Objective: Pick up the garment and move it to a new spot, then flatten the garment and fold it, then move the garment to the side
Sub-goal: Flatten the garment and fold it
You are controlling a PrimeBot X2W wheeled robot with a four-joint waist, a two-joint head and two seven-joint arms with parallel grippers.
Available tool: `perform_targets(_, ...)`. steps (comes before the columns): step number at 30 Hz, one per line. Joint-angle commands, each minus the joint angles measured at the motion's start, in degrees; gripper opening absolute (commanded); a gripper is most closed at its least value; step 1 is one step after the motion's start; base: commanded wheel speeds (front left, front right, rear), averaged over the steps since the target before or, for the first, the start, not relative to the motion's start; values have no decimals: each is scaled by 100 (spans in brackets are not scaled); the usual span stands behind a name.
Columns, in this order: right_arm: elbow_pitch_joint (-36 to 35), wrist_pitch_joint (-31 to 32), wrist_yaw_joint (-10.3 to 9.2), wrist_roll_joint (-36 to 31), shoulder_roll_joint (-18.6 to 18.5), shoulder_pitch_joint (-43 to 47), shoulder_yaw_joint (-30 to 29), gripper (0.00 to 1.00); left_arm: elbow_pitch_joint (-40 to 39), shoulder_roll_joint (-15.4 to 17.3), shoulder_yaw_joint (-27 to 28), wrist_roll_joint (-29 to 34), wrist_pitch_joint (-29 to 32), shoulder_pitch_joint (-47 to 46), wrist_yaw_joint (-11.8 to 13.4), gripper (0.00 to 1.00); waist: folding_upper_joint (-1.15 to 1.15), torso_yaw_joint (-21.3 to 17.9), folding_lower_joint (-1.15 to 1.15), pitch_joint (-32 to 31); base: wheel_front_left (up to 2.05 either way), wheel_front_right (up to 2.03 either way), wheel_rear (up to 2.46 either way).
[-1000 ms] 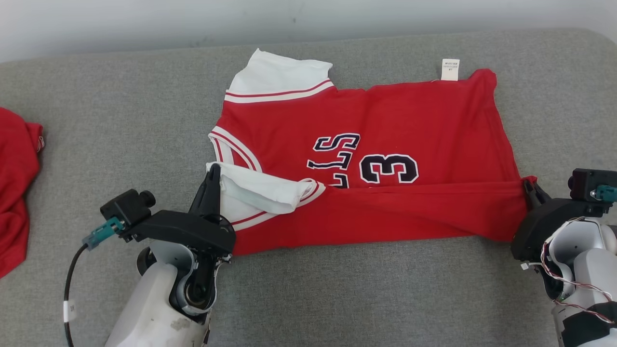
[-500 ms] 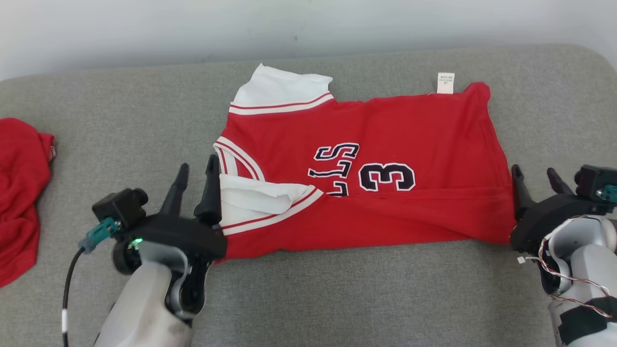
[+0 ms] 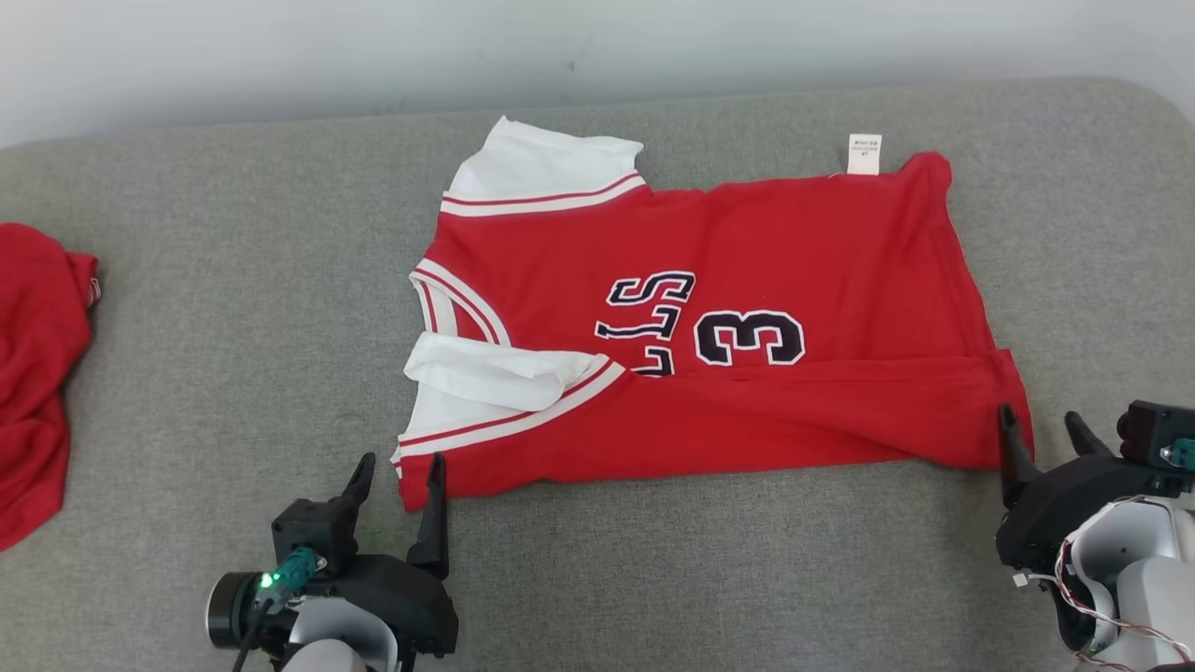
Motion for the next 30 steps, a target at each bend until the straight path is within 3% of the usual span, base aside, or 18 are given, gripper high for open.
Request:
perform_targets(1,-3,19,-15,-32,23,-3,-7,100,38,2,15,45,-4,-23,34,100,0,-9,0,54,0,0,0)
perform_targets(9,396,476,-15,-346,41,-278,-62,100,601,-73,-85,136,95,-309,178,100,0,88,0,248,0,0,0)
perform_targets(13,756,798,-15,-409,72,-395,12,100,909,-124,-256,133,343,-467,17,97,0,121,0,293,0,0,0)
perform_targets(15,885,905,-14,-398,96,-460,46,100,1036,-159,-352,121,489,-517,-90,42,0,129,0,305,0,0,0)
perform_targets(16,927,922,-13,-374,111,-491,54,47,1100,-183,-389,85,574,-532,-150,0,0,129,0,307,0,0,0)
perform_targets(17,957,918,-3,-362,123,-522,67,10,1137,-202,-405,56,601,-539,-194,0,0,129,0,304,0,0,0)
perform_targets(18,985,916,-3,-350,132,-541,78,0,1177,-203,-424,45,624,-551,-225,0,0,130,0,296,0,0,0)
perform_targets(30,561,541,-9,-66,57,14,-116,0,1012,4,-369,-140,519,111,-172,0,0,138,0,-378,0,0,0)
